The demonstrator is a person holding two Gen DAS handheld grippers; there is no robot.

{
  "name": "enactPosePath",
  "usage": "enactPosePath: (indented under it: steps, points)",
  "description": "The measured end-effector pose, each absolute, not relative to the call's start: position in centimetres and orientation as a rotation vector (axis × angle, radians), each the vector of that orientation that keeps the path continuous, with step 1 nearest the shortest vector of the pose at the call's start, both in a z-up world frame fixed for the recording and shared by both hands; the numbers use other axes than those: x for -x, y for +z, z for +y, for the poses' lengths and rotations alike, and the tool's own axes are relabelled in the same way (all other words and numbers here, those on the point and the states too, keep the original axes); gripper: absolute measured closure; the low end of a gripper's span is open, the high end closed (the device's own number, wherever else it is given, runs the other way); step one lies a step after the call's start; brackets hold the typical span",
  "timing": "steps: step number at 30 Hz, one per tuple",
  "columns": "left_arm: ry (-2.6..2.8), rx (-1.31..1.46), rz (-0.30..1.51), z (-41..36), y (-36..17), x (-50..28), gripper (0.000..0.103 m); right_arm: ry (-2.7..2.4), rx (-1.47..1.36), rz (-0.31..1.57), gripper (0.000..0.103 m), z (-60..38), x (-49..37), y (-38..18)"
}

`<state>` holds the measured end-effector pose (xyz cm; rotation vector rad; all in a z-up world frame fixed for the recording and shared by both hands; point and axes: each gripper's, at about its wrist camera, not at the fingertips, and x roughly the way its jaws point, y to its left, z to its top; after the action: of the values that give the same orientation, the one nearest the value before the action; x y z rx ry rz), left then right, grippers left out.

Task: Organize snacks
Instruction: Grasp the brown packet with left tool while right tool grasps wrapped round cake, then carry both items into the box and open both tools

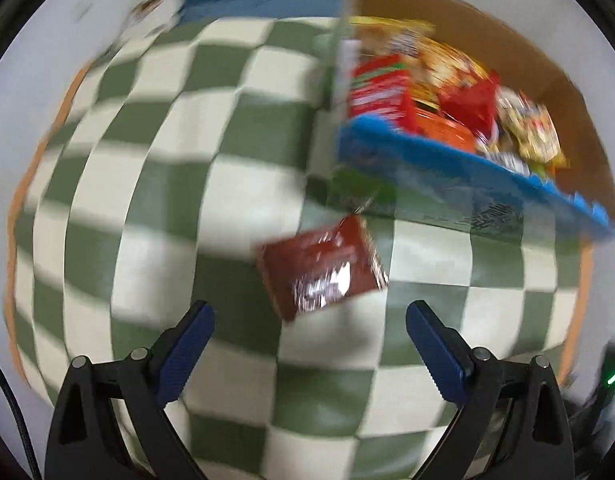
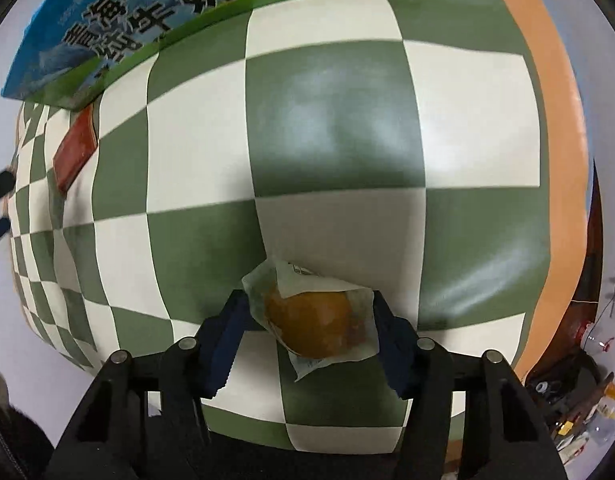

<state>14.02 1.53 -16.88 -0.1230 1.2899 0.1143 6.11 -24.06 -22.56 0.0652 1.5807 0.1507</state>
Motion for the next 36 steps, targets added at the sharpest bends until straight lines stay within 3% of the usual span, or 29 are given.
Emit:
enactPosePath:
  steps: [8,13,15,16,19,29,36]
  points:
    - [-0.147,-0.396,1.359,-2.4,-21.2,-17.0,0.005,0.151,-0.055,1.607,0.049,-23.4,-7.6,-22.3]
    - [-0.242,-0.530,1.413,-4.2,-24.0,-17.5,0.005,0.148,-0.108,1.639,0.038,-23.6,-8.1,-22.0]
    - [-0.272,-0.515,1.397,-4.4,-23.9,-17.6,0.009,0.151,-0.117,1.645,0.030,-23.7,-8.1,-21.7]
    - [-0.283,-0.495,1.405,-4.5,-23.8,-17.7,0.026,0.153,-0.116,1.641,0.028,-23.8,-8.2,-21.5]
    - [-0.266,-0.433,1.426,-4.6,-23.4,-17.3,0.039,0.178,-0.107,1.629,0.026,-23.5,-8.2,-20.9]
    - [-0.053,0.206,1.580,-1.5,-24.0,-12.4,0.040,0.208,-0.131,1.623,0.026,-23.7,-8.6,-20.2]
    - [-0.044,0.283,1.605,-1.0,-25.0,-12.3,0.040,0.224,-0.102,1.635,0.024,-24.3,-9.3,-21.2]
